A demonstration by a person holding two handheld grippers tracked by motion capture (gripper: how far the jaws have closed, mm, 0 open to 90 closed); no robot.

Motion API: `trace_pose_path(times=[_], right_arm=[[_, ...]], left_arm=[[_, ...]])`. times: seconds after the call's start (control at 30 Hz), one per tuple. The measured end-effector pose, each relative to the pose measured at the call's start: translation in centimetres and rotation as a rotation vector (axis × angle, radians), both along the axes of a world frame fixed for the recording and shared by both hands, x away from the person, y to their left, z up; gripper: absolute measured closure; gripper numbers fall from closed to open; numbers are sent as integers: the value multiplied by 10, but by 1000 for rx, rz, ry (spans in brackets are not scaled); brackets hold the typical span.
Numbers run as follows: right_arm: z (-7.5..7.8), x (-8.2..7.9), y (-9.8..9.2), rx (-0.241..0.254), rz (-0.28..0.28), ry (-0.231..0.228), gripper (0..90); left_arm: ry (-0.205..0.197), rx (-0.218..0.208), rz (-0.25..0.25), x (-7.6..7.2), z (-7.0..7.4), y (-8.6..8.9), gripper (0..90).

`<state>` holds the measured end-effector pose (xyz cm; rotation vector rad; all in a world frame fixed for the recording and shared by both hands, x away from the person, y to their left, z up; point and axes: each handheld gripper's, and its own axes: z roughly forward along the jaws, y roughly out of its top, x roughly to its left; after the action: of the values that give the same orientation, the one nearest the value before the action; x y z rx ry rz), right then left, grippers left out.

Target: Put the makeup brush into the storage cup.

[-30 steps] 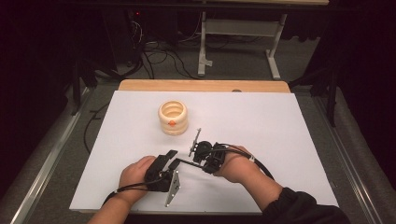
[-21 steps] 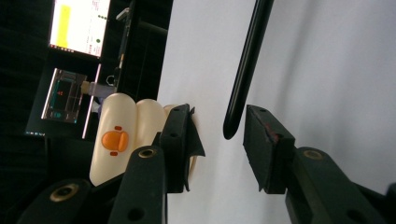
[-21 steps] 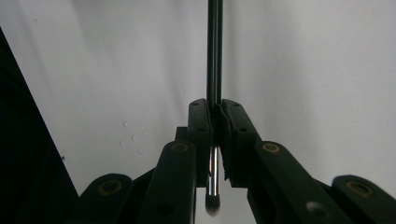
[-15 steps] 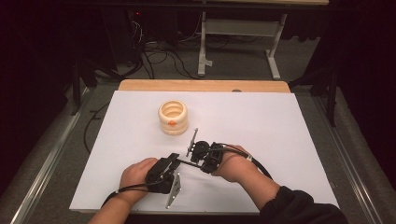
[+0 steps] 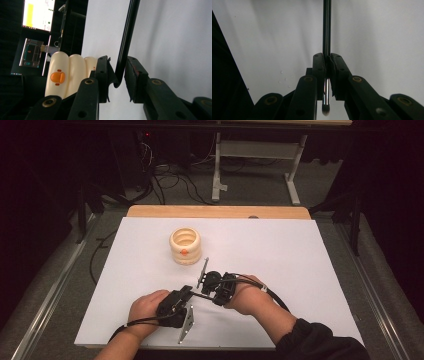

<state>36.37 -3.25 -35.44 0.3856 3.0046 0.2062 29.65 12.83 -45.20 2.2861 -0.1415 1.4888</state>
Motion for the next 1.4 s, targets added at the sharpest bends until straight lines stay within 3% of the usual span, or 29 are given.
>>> trace_pose_path(times=[0.43, 0.97, 1.4], right_arm=[[1, 0, 0, 0, 2, -1, 856], [3, 1, -2, 13, -10, -11, 844], [7, 3, -4, 28, -19, -20, 823]], left_arm=[[0, 2, -3, -1, 0, 0, 795], [16, 38, -12, -1, 0, -1, 826], [30, 22, -20, -1, 1, -1, 834]])
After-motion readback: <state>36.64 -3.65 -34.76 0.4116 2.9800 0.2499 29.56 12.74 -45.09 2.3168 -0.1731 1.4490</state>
